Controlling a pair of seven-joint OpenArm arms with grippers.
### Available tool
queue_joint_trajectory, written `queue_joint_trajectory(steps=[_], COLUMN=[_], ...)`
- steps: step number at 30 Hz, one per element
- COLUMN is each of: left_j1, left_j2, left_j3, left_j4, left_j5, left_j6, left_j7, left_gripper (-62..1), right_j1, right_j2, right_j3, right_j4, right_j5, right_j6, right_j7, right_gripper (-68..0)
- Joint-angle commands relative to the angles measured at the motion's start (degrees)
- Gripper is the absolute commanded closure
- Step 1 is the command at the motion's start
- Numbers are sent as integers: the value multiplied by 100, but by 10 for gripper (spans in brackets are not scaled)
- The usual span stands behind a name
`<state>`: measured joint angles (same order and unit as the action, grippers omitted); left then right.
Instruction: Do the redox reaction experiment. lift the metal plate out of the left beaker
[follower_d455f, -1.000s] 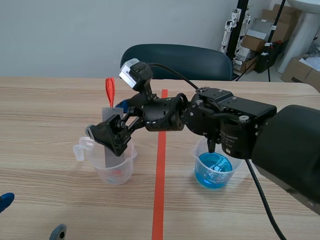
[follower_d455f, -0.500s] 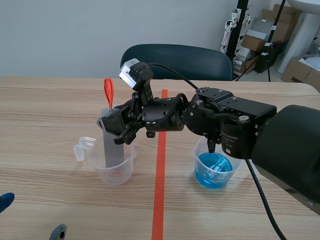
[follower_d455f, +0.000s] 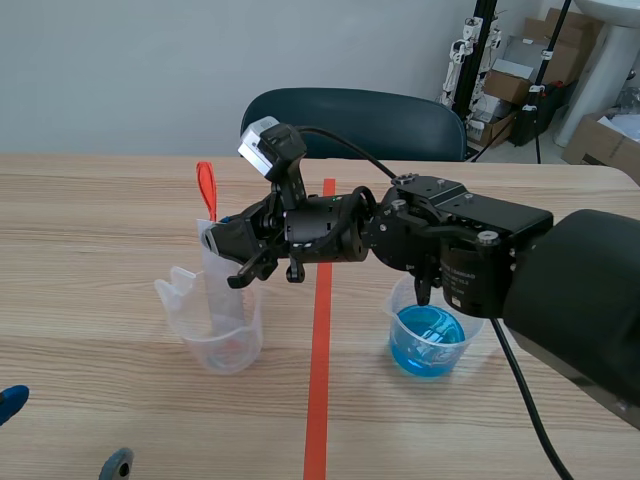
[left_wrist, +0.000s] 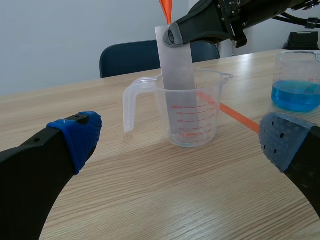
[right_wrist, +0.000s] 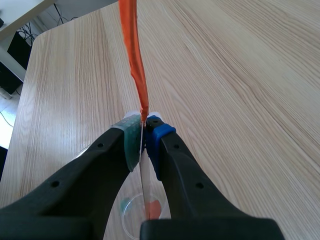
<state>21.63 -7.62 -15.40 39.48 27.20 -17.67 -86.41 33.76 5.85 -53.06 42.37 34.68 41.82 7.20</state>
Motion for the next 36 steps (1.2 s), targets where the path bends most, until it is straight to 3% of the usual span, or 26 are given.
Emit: queue_joint_trajectory(steps=[1, 36], left_j1=[57, 55], left_j2=[13, 11], left_j3=[-7, -7], left_j4=[17, 17], left_j5=[-35, -35], left_j6=[-2, -2], left_j7=[-262, -262], left_gripper=[-623, -623], right_j1=[162, 232], right_j2=[-63, -33], right_j3=[4, 13], right_j4=[90, 142], right_j5=[44, 4], right_j6=[90, 90], right_j7=[83, -243], right_gripper=[-19, -6])
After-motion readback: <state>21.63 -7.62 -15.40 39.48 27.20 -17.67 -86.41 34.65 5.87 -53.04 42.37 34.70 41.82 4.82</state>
